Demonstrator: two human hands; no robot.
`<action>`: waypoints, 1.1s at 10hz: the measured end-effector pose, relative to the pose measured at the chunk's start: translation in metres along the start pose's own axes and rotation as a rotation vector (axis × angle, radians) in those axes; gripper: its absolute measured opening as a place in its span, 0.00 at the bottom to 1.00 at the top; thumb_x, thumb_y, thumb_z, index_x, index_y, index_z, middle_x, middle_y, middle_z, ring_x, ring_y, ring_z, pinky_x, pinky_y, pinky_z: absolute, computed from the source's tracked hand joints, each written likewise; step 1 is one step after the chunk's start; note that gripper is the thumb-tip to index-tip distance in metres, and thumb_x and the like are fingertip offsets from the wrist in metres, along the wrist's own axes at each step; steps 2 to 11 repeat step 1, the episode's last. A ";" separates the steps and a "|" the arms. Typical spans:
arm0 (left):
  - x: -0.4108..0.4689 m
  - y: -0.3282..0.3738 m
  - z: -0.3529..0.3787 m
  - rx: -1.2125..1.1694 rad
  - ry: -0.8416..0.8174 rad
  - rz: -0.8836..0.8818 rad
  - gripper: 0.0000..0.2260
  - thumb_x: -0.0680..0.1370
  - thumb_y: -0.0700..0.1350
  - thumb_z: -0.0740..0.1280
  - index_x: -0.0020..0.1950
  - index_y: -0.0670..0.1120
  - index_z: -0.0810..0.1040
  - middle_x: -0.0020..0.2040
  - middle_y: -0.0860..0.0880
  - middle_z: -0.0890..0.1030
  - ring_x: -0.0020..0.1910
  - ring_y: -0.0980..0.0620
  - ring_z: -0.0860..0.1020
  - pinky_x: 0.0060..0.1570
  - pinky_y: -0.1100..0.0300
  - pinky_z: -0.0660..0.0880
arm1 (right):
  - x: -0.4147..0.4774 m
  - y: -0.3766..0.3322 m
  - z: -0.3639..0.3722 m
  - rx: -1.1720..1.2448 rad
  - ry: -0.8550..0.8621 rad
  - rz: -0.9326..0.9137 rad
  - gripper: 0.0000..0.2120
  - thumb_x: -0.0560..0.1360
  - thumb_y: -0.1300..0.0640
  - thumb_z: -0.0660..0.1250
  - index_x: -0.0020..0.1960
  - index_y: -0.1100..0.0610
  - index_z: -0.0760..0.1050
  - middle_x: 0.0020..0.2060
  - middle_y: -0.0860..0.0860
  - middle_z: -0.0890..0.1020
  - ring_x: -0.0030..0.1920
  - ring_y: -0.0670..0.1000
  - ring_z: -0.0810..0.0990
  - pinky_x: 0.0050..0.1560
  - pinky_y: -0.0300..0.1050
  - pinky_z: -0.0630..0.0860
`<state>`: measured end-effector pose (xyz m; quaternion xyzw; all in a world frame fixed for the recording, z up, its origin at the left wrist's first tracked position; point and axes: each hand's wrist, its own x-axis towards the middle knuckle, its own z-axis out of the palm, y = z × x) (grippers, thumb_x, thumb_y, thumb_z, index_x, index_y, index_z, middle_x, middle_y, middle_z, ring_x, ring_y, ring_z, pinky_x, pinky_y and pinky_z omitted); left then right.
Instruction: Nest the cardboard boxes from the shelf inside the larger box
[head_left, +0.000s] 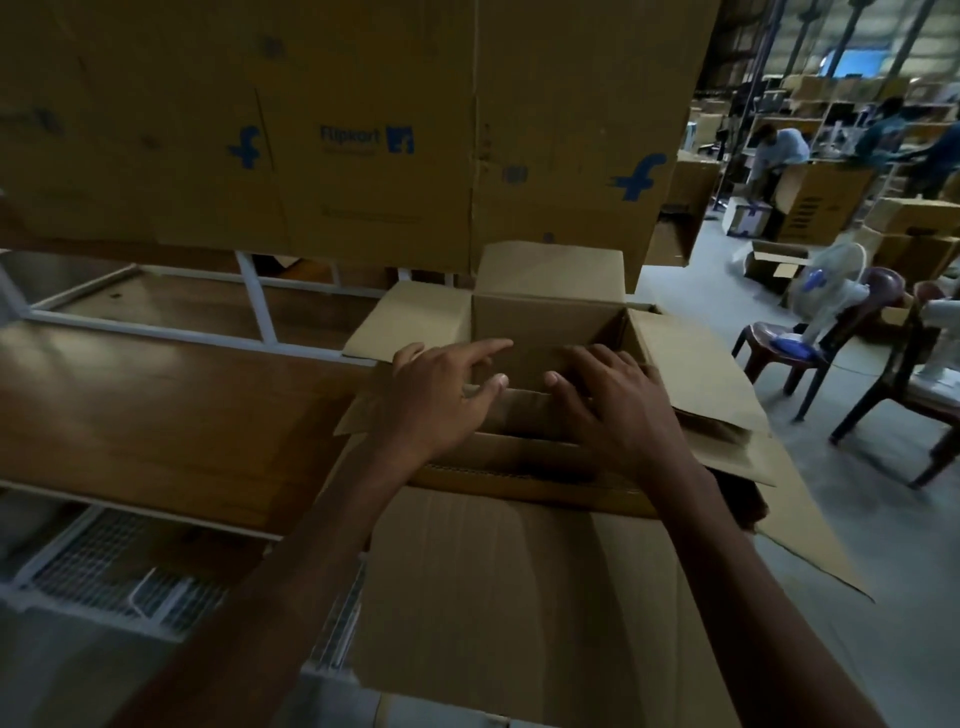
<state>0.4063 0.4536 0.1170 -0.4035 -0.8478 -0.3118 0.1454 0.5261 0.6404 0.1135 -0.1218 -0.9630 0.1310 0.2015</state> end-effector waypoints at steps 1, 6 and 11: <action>-0.001 -0.001 -0.016 -0.016 0.105 -0.036 0.20 0.82 0.56 0.67 0.74 0.60 0.74 0.59 0.58 0.83 0.55 0.58 0.80 0.74 0.48 0.62 | 0.010 -0.015 -0.007 -0.001 0.078 -0.032 0.28 0.82 0.34 0.51 0.76 0.47 0.67 0.70 0.53 0.76 0.70 0.57 0.72 0.68 0.59 0.68; -0.001 -0.001 -0.016 -0.016 0.105 -0.036 0.20 0.82 0.56 0.67 0.74 0.60 0.74 0.59 0.58 0.83 0.55 0.58 0.80 0.74 0.48 0.62 | 0.010 -0.015 -0.007 -0.001 0.078 -0.032 0.28 0.82 0.34 0.51 0.76 0.47 0.67 0.70 0.53 0.76 0.70 0.57 0.72 0.68 0.59 0.68; -0.001 -0.001 -0.016 -0.016 0.105 -0.036 0.20 0.82 0.56 0.67 0.74 0.60 0.74 0.59 0.58 0.83 0.55 0.58 0.80 0.74 0.48 0.62 | 0.010 -0.015 -0.007 -0.001 0.078 -0.032 0.28 0.82 0.34 0.51 0.76 0.47 0.67 0.70 0.53 0.76 0.70 0.57 0.72 0.68 0.59 0.68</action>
